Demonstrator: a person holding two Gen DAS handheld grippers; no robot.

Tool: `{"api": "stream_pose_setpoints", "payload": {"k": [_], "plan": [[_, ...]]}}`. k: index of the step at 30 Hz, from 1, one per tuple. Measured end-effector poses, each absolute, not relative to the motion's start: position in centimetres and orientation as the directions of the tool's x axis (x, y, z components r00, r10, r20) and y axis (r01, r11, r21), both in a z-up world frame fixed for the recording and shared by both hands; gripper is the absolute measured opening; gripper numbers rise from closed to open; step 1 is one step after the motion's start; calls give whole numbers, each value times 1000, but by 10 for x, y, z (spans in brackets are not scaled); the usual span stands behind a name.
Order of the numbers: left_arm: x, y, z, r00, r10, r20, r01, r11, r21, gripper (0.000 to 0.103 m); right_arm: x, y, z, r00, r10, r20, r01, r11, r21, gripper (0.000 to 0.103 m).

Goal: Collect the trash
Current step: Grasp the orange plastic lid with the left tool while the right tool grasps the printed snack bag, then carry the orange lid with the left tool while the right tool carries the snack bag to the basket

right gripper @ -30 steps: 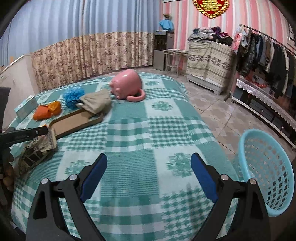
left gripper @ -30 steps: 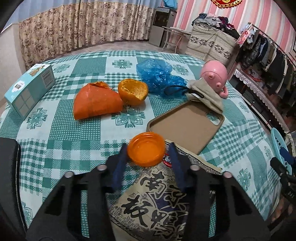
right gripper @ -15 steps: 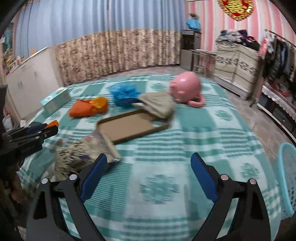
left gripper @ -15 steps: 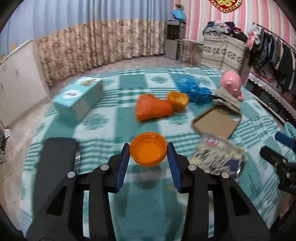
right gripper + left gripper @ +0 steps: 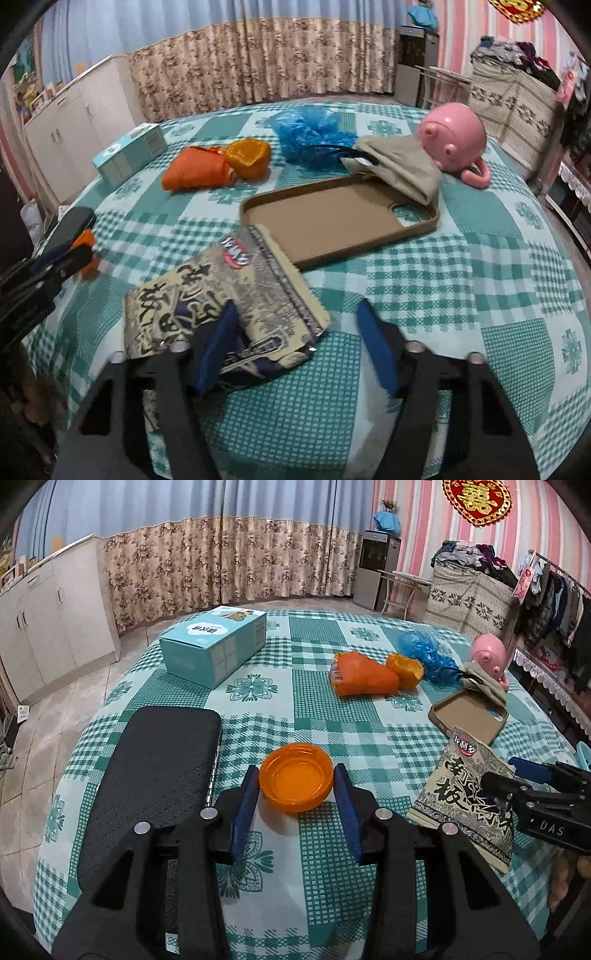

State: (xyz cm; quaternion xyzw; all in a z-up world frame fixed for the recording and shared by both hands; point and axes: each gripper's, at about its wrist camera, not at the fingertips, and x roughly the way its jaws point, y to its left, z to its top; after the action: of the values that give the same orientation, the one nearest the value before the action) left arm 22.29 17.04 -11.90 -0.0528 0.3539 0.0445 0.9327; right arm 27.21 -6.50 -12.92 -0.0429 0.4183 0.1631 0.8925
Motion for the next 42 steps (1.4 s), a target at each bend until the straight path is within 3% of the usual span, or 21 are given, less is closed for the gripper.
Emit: {"api": "stream_pose_setpoints", "payload": {"k": [2, 3, 6, 17, 29, 42], "plan": [[222, 168, -119, 747, 51, -662, -118, 991, -57, 40, 269, -63, -128, 610, 239, -756, -330, 943, 33, 29], [222, 167, -119, 748, 54, -662, -118, 992, -53, 40, 267, -64, -127, 616, 244, -749, -335, 942, 31, 16], [222, 167, -119, 744, 65, -665, -125, 991, -43, 40, 261, -70, -124, 631, 258, -732, -332, 942, 45, 7], [220, 137, -91, 773, 63, -631, -86, 996, -6, 40, 242, -158, -80, 712, 294, -637, -237, 956, 176, 5], [244, 29, -55, 815, -77, -574, 93, 996, -2, 40, 208, -290, -43, 824, 144, -548, -9, 970, 242, 2], [245, -65, -48, 795, -189, -577, 225, 974, -10, 40, 198, -379, -59, 835, 84, -544, 126, 933, 338, 2]]}}
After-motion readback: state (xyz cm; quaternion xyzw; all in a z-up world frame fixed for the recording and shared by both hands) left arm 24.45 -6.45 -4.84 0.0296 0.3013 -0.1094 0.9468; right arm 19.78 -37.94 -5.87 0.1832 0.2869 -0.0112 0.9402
